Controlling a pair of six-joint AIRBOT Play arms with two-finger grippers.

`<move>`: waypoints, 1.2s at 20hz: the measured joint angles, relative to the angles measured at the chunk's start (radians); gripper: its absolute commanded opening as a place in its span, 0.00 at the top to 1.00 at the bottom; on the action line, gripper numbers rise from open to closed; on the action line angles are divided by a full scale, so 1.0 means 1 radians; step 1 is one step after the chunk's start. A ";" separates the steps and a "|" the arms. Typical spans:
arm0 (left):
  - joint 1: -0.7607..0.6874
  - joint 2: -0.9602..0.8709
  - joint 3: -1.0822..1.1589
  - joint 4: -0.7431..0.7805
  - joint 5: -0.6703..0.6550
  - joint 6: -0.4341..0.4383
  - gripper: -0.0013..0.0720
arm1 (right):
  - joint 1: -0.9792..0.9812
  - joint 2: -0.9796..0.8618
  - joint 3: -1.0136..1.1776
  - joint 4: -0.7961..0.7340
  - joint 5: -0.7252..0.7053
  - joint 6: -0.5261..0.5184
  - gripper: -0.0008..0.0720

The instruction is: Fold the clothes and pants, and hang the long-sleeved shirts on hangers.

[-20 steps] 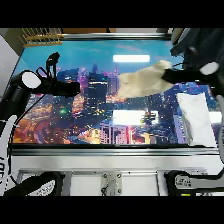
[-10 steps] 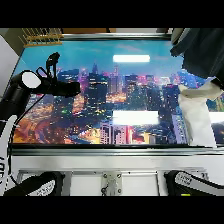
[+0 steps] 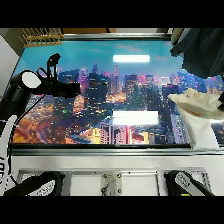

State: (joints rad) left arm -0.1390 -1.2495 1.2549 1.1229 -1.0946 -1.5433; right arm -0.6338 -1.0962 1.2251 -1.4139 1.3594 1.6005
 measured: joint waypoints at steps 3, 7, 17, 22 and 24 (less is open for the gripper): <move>0.000 0.000 0.000 0.000 -0.004 0.000 0.98 | -0.001 0.032 -0.113 -0.047 0.020 0.016 0.96; 0.000 0.000 0.000 0.002 -0.018 0.000 0.98 | -0.002 0.048 -0.193 -0.111 0.060 0.024 0.25; 0.000 0.000 0.000 0.002 -0.027 0.004 0.98 | 0.101 0.266 -0.221 0.085 -0.057 -0.090 0.09; 0.000 0.000 0.000 0.002 -0.028 0.004 0.98 | 0.318 0.311 -0.222 0.364 -0.102 -0.192 0.46; 0.000 0.000 0.000 0.002 -0.028 0.003 0.98 | 0.400 0.310 -0.222 0.408 -0.109 -0.208 0.96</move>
State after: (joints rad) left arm -0.1390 -1.2495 1.2549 1.1248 -1.1225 -1.5398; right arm -0.2337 -0.7860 1.0031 -1.0061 1.2499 1.3930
